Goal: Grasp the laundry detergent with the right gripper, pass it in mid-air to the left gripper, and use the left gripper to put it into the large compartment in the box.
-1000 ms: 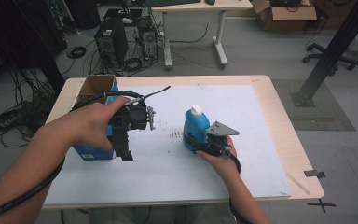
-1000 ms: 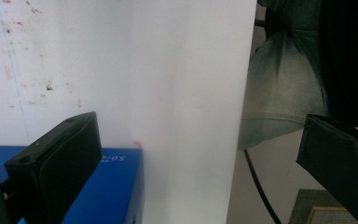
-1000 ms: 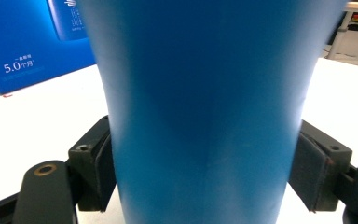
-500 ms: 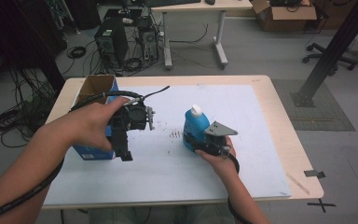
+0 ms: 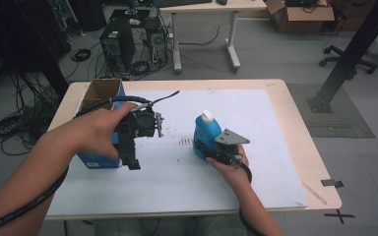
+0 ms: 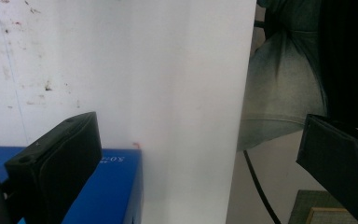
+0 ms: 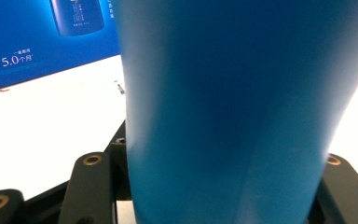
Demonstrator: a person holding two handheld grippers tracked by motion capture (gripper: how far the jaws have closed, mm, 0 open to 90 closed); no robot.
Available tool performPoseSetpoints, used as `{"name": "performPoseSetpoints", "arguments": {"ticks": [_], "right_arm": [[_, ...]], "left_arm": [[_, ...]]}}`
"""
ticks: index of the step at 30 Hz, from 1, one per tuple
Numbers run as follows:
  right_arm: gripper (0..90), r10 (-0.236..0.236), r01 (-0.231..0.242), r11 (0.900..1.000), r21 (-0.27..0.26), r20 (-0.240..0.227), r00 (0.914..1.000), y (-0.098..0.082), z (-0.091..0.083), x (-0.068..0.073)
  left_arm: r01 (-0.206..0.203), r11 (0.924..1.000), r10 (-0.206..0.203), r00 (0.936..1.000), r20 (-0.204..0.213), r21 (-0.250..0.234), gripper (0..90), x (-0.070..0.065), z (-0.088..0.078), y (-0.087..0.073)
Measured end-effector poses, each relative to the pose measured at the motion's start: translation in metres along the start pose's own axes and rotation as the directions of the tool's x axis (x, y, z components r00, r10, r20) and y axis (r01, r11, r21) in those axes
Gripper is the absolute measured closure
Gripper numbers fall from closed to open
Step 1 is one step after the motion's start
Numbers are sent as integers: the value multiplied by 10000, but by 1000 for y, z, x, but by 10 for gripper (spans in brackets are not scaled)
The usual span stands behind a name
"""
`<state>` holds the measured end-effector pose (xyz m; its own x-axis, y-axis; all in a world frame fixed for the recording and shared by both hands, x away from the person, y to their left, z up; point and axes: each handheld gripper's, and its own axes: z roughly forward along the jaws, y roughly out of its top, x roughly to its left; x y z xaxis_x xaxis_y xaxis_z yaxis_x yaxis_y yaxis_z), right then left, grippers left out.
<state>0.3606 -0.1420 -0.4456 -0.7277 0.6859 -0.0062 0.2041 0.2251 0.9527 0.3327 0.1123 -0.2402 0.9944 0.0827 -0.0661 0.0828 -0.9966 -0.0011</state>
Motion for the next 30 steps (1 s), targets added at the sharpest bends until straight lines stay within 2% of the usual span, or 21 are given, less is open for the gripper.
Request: {"name": "performPoseSetpoints", "arguments": {"ticks": [3,13,15,20,25,28,29,30], "right_arm": [[447,-36,35,10000,-70,-157,9999,0,0,-2],[454,213,-216,9996,-162,-191,9996,2,-3,-8],[455,258,-268,9990,-356,-300,9992,10,-8,-10],[455,-13,-17,9983,-583,-514,9987,30,-20,-15],[456,-260,190,9976,-672,-1050,9941,50,-33,-22],[456,-483,397,9972,-627,-1425,9886,59,-38,-27],[456,-483,397,9972,-627,-1425,9886,59,-38,-27],[455,-596,498,9971,-579,-1818,9815,63,-42,-29]], "left_arm": [[-12,10000,12,10000,17,45,2,0,0,1],[-5,10000,5,10000,14,34,2,1,-2,2],[14,10000,-13,10000,-24,69,2,3,-3,3],[-93,9999,93,9999,-60,38,2,3,-7,8],[-139,9999,139,9999,-65,14,2,3,-11,11],[-183,9998,184,9998,-69,45,2,4,-13,13],[-203,9998,203,9998,-46,25,2,4,-14,13],[-228,9997,228,9997,-68,-3,2,4,-15,14]]}}
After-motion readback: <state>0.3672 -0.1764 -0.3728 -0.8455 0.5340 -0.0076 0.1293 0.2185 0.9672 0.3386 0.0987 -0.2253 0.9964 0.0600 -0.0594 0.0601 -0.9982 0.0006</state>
